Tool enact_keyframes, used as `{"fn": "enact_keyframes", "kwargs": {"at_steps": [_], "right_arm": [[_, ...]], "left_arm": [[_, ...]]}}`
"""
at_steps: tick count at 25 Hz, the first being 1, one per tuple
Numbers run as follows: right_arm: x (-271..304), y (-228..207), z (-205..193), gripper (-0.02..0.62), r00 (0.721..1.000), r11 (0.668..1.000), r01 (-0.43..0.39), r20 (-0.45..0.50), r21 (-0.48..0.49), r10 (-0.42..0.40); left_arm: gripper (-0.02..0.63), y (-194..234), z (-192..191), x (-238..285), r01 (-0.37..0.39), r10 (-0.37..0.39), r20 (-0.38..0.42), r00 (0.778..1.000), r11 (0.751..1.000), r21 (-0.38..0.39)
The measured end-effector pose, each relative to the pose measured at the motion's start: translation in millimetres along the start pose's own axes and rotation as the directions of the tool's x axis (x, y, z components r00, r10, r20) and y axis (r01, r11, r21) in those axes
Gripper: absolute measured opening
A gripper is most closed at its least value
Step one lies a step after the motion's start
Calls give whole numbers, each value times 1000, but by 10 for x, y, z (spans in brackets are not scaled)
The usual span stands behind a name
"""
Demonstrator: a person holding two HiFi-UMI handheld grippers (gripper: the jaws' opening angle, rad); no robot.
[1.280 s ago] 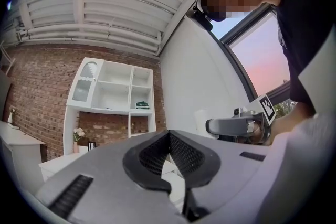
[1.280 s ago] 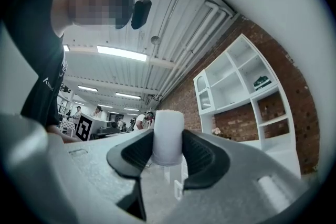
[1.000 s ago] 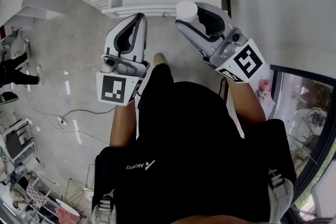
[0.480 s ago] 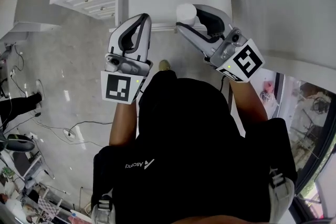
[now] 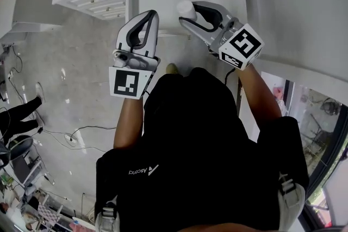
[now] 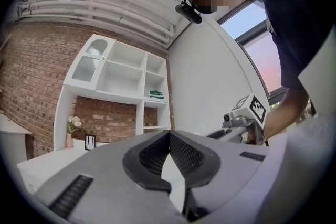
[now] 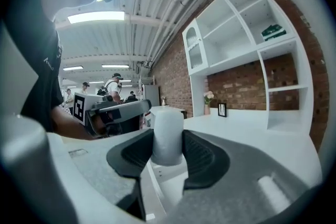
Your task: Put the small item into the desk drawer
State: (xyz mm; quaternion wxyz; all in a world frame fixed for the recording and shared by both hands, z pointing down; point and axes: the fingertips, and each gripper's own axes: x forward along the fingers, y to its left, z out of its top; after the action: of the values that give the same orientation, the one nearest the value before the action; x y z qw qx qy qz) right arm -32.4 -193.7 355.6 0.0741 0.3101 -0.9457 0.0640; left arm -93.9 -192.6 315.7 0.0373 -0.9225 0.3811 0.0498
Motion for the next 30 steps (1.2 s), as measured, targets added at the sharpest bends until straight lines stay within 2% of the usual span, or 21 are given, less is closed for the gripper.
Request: {"fn": "enact_keyframes", "kwargs": {"at_steps": [5,9,16,22,25,30], "right_arm": [[280,-159,-363,169,991,999,-41,-123,36,45],[490,-248,-678,169,965,995,-81,-247,55,92],[680,-368,-1240,169,889,989,-106,-435,107,142],[876,-452,-1657,169,812,982,-125,-555,141,183],[944,-497,-1846,169,768,979,-136,-608,153,202],[1038,-558,-2111,169,708,975,-154,-671,159,221]], "left_arm": [[-2,121,-143,13,-36,36,-4,999,999,-7],[-2,223,-151,27,-83,83,6,997,996,-14],[-2,269,-115,17,-136,136,11,991,991,-15],[-2,402,-151,69,-164,165,25,986,986,-28],[-2,445,-247,82,-178,178,-12,984,984,-25],[-2,523,-315,87,-202,202,-29,979,979,-30]]}}
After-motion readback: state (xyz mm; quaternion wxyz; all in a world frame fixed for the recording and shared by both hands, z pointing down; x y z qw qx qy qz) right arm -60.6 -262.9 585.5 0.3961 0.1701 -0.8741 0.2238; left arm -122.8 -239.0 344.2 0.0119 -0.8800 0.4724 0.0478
